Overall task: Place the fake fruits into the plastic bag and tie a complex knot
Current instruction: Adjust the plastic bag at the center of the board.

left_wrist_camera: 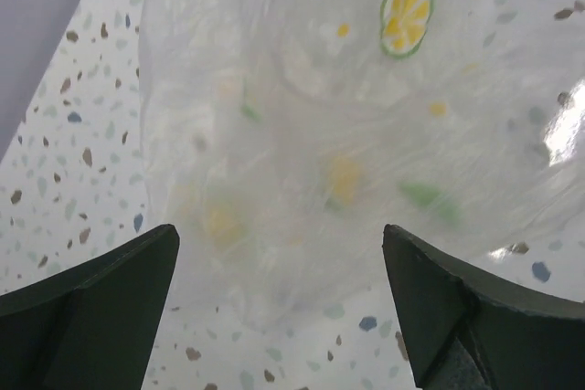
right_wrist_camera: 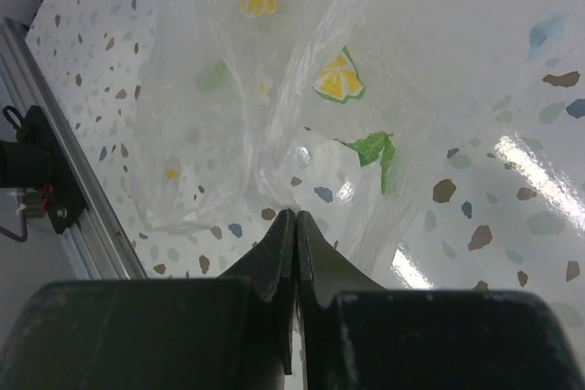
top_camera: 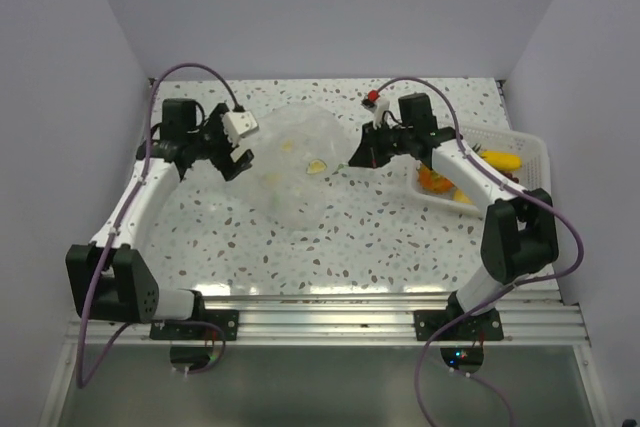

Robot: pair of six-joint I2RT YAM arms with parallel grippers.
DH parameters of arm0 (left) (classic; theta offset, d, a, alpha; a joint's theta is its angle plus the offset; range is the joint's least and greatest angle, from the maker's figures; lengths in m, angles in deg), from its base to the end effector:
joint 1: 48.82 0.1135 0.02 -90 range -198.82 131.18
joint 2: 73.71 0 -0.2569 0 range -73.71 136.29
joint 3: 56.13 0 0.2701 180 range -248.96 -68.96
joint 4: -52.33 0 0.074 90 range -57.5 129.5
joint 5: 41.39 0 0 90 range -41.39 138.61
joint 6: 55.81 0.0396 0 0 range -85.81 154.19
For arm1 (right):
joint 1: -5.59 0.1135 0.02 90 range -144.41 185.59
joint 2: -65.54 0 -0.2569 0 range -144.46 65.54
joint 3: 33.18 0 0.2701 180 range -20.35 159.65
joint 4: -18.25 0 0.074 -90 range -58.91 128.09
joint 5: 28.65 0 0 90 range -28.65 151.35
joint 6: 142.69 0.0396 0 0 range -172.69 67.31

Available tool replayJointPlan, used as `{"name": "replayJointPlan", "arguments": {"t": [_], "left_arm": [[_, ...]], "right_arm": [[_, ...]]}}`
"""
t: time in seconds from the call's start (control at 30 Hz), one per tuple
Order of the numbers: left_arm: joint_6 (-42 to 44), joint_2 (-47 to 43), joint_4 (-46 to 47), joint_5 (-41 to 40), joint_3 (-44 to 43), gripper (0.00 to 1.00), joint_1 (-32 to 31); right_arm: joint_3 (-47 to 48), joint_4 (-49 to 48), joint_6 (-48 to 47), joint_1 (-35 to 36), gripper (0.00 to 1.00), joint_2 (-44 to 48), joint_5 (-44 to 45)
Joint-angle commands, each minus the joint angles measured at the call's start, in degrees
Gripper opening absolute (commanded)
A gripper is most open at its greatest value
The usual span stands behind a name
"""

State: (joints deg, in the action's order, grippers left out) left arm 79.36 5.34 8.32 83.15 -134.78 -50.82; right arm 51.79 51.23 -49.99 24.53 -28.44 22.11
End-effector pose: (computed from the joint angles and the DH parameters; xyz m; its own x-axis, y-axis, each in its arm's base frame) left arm 0.3165 -0.0335 0.2892 -0.1856 0.5910 -0.7850 0.8016 0.5531 0.2269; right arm 0.3536 0.1478 0.2575 -0.6649 -0.1896 -0.7225 -0.6655 0.5896 0.4577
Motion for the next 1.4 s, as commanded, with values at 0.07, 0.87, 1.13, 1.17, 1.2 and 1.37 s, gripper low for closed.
{"name": "replayJointPlan", "arguments": {"t": [0.07, 0.87, 1.13, 1.17, 1.2, 1.37], "left_arm": [[-16.83, 1.62, 11.55, -8.95, -2.55, 1.0, -9.68], [-61.07, 3.21, 12.9, -53.26, 3.59, 0.94, -34.21], [-67.39, 11.56, 10.61, -58.45, 2.01, 0.84, -34.21], [-67.58, 12.09, 10.79, -58.36, 1.84, 0.84, -33.6], [-67.84, 12.62, 10.79, -57.75, 0.97, 0.84, -33.25], [-69.16, 12.98, 12.19, -54.95, 0.26, 0.81, -31.67]], "right_arm": [[2.13, -2.56, 2.22, 0.84, 0.0, -1.04, -1.45], [-0.59, -6.26, 15.67, 1.01, 0.0, 2.92, -0.75], [-1.56, -6.34, 16.29, 1.01, 0.0, 4.06, -1.1], [-1.74, -6.17, 16.11, 1.01, 0.0, 4.15, -1.36], [-1.74, -5.64, 15.94, 0.93, 0.0, 4.24, -1.36], [-2.62, -4.67, 14.71, 1.1, 0.0, 4.94, -1.63]]}}
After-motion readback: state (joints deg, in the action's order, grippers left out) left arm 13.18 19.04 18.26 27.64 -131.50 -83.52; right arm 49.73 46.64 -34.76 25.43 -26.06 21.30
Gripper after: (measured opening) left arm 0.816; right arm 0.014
